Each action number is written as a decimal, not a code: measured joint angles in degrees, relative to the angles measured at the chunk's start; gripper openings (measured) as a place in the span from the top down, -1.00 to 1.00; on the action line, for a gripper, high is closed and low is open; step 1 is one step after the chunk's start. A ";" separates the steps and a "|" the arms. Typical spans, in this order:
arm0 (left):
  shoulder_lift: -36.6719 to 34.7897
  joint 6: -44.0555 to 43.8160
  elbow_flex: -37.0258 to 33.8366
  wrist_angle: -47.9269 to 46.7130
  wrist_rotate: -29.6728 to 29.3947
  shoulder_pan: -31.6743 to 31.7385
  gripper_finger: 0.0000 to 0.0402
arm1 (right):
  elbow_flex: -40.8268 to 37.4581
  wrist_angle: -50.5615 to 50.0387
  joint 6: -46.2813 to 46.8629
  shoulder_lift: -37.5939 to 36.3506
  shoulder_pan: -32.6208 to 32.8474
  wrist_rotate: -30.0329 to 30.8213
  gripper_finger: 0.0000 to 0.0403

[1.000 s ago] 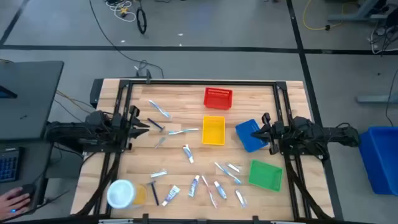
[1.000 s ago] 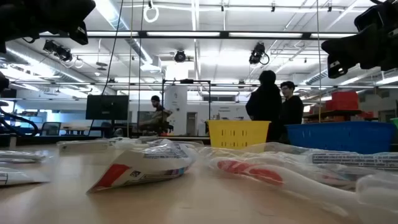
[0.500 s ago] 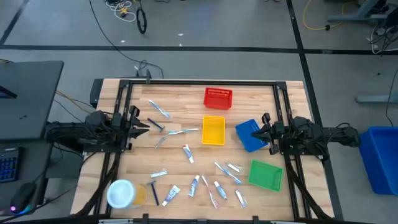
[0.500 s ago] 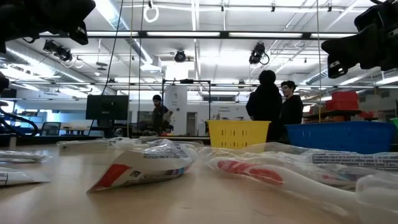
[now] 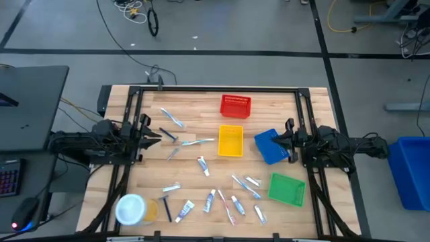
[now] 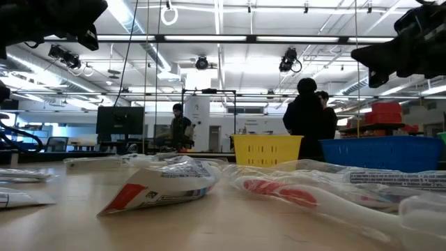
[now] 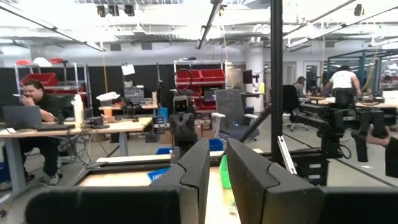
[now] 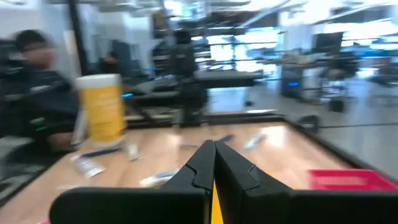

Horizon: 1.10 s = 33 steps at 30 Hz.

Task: Pick & Place Travel size toiletries
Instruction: Put the blue toothbrush into the red bin

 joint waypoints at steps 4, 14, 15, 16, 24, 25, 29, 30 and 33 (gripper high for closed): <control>-0.01 0.63 0.00 0.40 -0.52 0.00 0.68 | 0.00 -0.05 0.01 0.00 0.00 3.95 0.91; 0.01 -8.96 0.00 2.74 -6.98 0.00 0.68 | 0.00 1.86 0.84 0.00 0.00 3.82 0.91; 0.01 -8.25 0.00 3.07 -8.56 0.00 0.68 | 0.00 1.96 0.73 0.00 0.00 3.82 0.91; 0.01 -7.59 0.00 3.31 -10.23 0.00 0.68 | 0.00 2.43 0.67 0.00 0.00 3.82 0.91; 3.10 -10.92 0.00 4.21 -17.06 0.00 0.65 | 0.00 15.34 -3.89 0.15 0.01 8.92 0.91; 4.23 -11.01 0.00 5.13 -17.95 0.00 0.64 | 0.00 16.26 -4.43 0.29 0.02 11.17 0.91; 9.43 -9.43 0.09 8.32 -22.42 0.00 0.52 | 0.00 17.46 -9.36 1.41 0.00 19.79 0.91; 10.85 -8.77 0.42 8.25 -23.78 0.00 0.48 | 0.00 17.46 -10.79 1.86 0.00 20.55 0.91; 15.54 -6.15 1.76 8.14 -28.61 0.00 0.37 | 0.00 18.78 -13.64 3.75 0.00 20.19 0.91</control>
